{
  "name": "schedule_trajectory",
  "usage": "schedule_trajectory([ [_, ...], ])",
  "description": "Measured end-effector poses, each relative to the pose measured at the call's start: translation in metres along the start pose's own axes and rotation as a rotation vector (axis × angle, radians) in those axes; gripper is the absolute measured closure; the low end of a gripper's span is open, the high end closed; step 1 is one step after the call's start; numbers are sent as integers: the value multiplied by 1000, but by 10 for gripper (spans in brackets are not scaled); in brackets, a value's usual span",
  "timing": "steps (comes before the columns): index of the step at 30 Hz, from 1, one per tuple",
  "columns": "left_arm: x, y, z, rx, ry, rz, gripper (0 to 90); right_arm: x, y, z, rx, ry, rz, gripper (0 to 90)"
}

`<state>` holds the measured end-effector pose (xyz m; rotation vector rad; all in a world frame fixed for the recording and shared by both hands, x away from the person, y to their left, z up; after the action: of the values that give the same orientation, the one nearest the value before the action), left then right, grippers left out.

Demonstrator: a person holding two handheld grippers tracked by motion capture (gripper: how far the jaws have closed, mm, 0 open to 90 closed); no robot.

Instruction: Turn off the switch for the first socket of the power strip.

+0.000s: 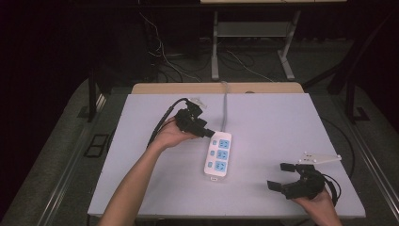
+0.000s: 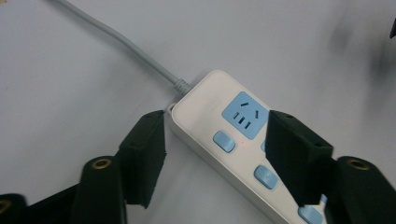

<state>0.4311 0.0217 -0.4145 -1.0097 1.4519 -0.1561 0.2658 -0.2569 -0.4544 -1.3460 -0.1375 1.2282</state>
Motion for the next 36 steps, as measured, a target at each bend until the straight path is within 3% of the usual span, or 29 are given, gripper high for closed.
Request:
schedule_trajectory([
  [9, 16, 5, -5, 31, 54, 41, 635, -1, 0, -1, -2, 3, 0, 7],
  [21, 39, 7, -10, 69, 34, 65, 885, 0, 2, -1, -6, 4, 3, 7],
  [36, 52, 10, -12, 85, 33, 94, 894, -1, 2, -1, -8, 2, 3, 7],
])
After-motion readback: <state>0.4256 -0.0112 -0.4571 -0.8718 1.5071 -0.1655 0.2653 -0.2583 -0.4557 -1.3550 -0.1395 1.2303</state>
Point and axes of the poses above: each handheld gripper's, and its own axes: x roughly forward along the jaws, y roughly out of its underside, z roughly to its left, the point moved 6 cm from there along x, roughly forward along the jaws, and after that the axes turned 2 degrees about -x, right-handed, at the moved point
